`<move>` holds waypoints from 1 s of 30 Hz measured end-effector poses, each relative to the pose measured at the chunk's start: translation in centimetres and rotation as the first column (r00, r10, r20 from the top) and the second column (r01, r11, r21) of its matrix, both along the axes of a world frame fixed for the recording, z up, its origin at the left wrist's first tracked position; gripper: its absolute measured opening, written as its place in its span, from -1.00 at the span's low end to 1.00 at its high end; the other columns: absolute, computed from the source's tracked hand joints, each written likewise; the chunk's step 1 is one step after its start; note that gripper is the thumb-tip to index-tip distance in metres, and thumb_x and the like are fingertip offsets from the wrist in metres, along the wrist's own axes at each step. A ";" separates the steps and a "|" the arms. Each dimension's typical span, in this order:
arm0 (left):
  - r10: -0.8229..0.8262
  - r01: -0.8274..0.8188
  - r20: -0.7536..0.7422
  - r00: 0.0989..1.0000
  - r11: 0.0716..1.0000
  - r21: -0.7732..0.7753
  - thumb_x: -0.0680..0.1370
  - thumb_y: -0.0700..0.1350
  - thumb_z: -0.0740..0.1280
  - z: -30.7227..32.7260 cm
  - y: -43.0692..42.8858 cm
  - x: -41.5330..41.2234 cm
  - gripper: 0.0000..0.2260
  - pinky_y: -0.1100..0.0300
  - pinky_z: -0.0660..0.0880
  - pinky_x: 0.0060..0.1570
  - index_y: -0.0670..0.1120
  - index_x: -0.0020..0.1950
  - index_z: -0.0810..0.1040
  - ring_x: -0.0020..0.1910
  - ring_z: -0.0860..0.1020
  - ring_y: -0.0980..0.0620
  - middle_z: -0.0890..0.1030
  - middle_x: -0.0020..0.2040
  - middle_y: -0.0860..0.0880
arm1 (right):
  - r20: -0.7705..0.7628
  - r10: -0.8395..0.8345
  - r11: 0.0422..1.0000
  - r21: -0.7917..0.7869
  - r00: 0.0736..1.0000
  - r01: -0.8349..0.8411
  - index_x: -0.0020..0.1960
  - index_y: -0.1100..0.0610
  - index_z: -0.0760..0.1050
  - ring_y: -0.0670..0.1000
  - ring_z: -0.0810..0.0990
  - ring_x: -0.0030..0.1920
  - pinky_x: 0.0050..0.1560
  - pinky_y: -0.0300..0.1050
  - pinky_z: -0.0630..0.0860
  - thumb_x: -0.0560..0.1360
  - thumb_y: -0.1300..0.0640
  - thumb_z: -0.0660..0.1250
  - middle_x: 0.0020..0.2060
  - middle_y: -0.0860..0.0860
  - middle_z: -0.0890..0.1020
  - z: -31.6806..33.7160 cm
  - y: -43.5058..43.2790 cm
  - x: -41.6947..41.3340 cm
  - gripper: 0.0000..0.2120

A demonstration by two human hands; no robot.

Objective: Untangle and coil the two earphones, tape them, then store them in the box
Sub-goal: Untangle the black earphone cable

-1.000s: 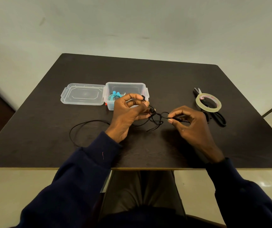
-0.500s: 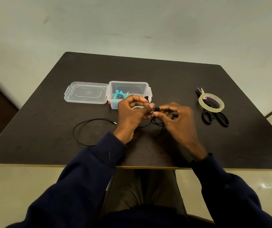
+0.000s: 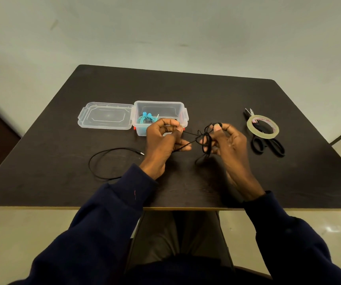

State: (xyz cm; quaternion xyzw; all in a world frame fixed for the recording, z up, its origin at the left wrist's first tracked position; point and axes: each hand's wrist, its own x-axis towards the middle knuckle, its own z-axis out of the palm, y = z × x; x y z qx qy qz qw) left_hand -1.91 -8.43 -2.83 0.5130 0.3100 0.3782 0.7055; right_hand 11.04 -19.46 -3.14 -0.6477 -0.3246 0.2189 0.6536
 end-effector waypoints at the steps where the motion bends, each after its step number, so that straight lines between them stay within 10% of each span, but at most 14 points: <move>1: 0.009 -0.009 -0.005 1.000 1.000 0.002 0.60 -0.31 0.36 0.0 0.1 0.0 -0.90 0.12 0.66 -0.33 -0.18 0.09 0.51 -0.39 0.65 0.01 0.62 -0.07 -0.19 | 0.003 -0.030 1.000 -0.008 1.000 0.030 0.14 0.20 0.52 0.02 0.66 -0.25 -0.24 -0.06 0.57 0.69 0.06 0.22 -0.28 -0.01 0.68 0.0 0.1 0.0 -0.78; 12: 0.052 0.050 -0.270 0.961 0.933 0.356 0.57 -0.16 0.45 -0.2 0.3 -0.1 -0.78 0.23 0.49 -0.50 -0.10 0.13 0.47 -0.53 0.52 0.11 0.67 -0.09 -0.08 | 0.130 -0.048 0.988 -0.142 0.990 0.067 -0.09 0.22 0.61 -0.03 0.48 -0.39 -0.43 -0.24 0.41 0.62 -0.08 0.32 -0.38 0.07 0.57 0.3 -0.5 1.2 -0.64; 20: -0.381 0.425 -0.278 0.882 0.897 0.118 0.55 -0.13 0.45 0.7 0.1 -0.8 -0.82 0.21 0.63 -0.28 -0.20 0.08 0.64 -0.15 0.71 -0.16 0.74 -0.09 -0.16 | 0.171 0.046 0.997 -0.062 0.984 -0.036 0.00 0.18 0.66 -0.11 0.57 -0.34 -0.33 -0.28 0.48 0.63 0.07 0.34 -0.29 0.10 0.67 1.1 -0.1 0.8 -0.80; 30: -0.371 0.379 -0.163 0.914 0.925 0.024 0.49 -0.30 0.46 0.5 0.2 -0.9 -0.85 0.16 0.68 -0.09 -0.24 0.06 0.66 -0.09 0.72 -0.06 0.74 -0.07 -0.17 | 0.199 0.157 0.987 -0.020 0.967 -0.157 0.07 0.12 0.66 -0.02 0.72 -0.04 0.03 -0.17 0.64 0.52 0.25 0.47 -0.05 0.03 0.74 1.2 -0.1 0.6 -0.85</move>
